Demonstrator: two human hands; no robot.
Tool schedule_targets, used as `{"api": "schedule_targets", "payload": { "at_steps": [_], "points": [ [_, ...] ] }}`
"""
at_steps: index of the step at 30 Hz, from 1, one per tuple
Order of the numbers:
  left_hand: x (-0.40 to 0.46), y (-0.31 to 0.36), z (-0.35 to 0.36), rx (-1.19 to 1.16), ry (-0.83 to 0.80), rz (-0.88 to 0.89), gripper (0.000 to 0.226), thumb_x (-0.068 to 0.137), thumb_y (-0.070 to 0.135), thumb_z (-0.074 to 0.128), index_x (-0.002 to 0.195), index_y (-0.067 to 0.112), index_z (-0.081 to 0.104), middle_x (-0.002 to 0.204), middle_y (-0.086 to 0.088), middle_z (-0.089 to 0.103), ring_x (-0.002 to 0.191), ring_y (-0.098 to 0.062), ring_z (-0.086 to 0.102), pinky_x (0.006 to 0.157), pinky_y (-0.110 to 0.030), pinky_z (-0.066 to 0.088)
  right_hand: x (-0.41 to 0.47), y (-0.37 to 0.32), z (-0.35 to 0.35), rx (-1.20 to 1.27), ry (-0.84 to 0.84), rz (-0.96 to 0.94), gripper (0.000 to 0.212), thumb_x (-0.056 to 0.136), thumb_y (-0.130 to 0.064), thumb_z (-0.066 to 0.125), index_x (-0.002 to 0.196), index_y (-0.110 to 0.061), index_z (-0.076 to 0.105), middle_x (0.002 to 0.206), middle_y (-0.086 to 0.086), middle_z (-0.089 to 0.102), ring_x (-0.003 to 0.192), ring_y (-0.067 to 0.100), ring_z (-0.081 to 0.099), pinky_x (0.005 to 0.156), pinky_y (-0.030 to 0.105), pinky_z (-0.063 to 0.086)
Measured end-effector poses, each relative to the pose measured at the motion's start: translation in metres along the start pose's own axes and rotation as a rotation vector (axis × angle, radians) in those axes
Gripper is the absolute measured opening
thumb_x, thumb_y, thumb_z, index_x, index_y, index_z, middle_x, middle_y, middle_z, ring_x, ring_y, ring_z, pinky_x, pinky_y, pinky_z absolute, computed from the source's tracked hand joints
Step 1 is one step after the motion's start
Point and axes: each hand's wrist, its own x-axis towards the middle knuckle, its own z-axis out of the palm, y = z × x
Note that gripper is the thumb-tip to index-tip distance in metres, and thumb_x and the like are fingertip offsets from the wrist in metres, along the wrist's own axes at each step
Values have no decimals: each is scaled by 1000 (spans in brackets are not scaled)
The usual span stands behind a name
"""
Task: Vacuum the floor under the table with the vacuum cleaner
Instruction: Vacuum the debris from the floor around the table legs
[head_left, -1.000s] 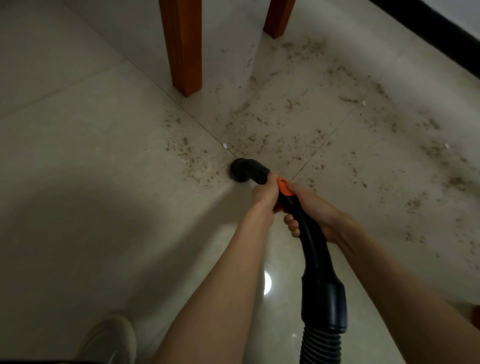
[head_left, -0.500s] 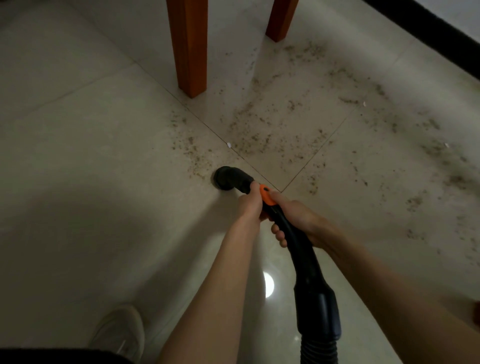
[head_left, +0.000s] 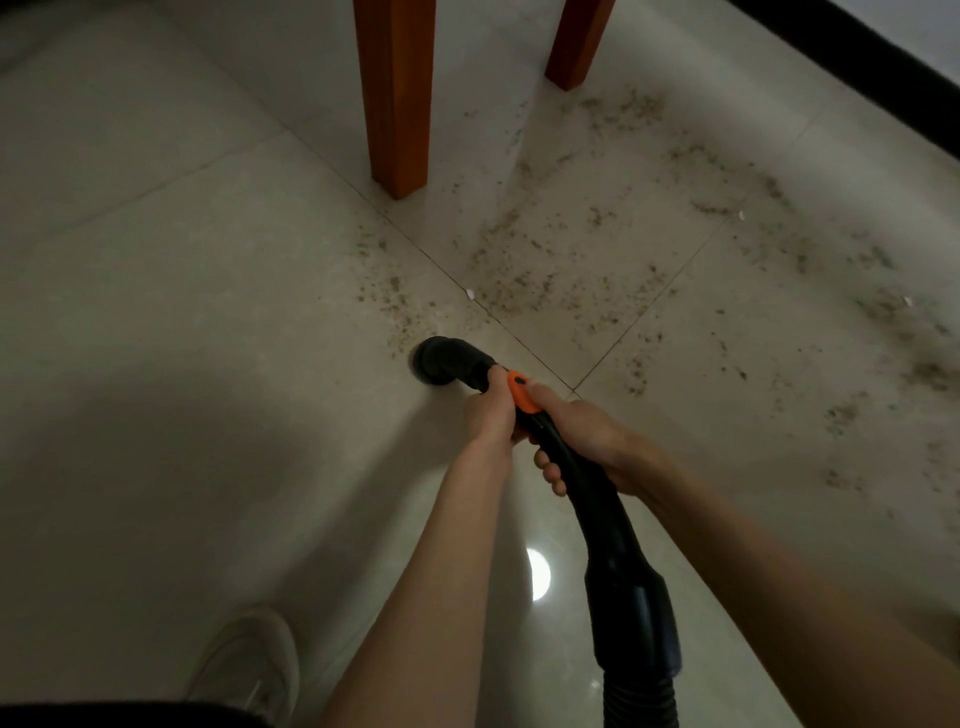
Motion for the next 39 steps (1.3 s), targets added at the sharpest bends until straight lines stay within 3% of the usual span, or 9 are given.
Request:
{"api": "schedule_targets", "payload": {
  "at_steps": [8,14,17,22,26,30,35,39],
  "points": [
    [11,22,30,62,-101,-45,37,97,39,42,107,5,55,93,-10,62,78,-20,60,62,-28,51,11,-8,-16,91,101,-18,67,97,-55,36,106,7,58,50,7,51,36,14,49,36,22,44],
    [21,29,47,81,-124,-50,39,98,39,41,112,5,54,97,-10,61,75,-18,59,57,-27,49,19,-12,-30,131,116,-35,60,97,-56,35,91,0,57,49,7,51,37,15,48,36,23,44],
    [26,32,55,94,-131,-65,42,98,39,41,118,4,53,110,-14,62,84,-22,60,62,-29,52,23,-12,-35,157,133,-35,62,97,-56,35,93,1,57,48,6,51,38,15,47,36,23,44],
    [29,35,67,147,-149,-83,43,97,39,42,120,4,53,114,-14,62,94,-25,61,68,-31,53,30,-11,-43,182,193,-9,62,97,-56,36,87,2,58,48,8,52,38,17,48,37,23,44],
    [34,40,73,192,-167,-61,41,98,37,42,120,4,51,109,-13,60,91,-24,59,67,-30,51,37,-11,-49,211,179,-16,68,96,-58,37,98,6,59,50,8,51,37,16,48,36,23,43],
    [41,43,73,235,-145,-18,39,97,38,43,115,5,53,100,-11,61,93,-25,60,80,-35,52,43,-14,-49,301,108,-17,71,95,-58,39,110,8,59,52,7,48,37,15,47,35,24,43],
    [51,47,66,270,-93,16,39,95,38,45,114,5,55,82,-6,59,73,-18,58,65,-28,51,50,-20,-44,372,38,-13,64,97,-56,39,111,4,56,51,6,46,36,13,45,34,23,41],
    [55,52,62,320,-71,44,43,95,39,45,116,3,54,91,-9,60,82,-20,59,77,-32,52,54,-25,-41,376,15,-18,61,96,-57,40,105,1,56,51,5,46,36,13,44,35,22,40]
  ]
}}
